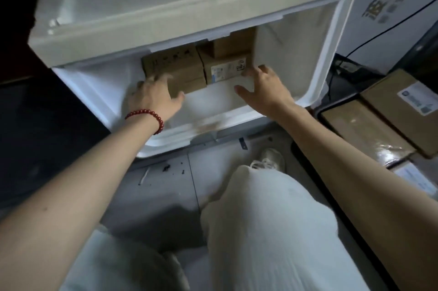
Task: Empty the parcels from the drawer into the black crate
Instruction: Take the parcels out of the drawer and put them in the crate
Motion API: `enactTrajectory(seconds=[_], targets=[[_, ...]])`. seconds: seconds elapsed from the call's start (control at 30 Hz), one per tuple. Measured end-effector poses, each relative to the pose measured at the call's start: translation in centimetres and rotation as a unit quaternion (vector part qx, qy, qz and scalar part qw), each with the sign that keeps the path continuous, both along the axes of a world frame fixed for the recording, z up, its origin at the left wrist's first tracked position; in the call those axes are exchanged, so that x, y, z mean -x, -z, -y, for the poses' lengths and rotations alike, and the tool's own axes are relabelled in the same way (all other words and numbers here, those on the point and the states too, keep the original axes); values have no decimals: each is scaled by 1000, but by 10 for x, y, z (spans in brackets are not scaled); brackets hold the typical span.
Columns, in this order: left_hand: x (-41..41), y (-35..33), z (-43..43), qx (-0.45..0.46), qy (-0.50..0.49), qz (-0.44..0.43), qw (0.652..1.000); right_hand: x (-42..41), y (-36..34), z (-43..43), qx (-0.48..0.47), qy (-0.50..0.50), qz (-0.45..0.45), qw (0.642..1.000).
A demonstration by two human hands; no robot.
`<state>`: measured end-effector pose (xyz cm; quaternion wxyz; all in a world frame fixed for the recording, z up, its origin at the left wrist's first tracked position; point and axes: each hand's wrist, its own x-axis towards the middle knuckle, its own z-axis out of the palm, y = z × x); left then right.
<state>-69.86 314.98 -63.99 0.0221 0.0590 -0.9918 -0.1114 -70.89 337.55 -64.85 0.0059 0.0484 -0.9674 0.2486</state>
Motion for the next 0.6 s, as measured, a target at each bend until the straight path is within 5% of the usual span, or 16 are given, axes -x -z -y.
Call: enactTrajectory(seconds=[0.37,0.6], targets=[[54,74,24,-96,-89,45,990,73,67,60,25,-19,37,999],[87,87,26,-70,-105,25,992,116,87,86,31,-57,13,998]])
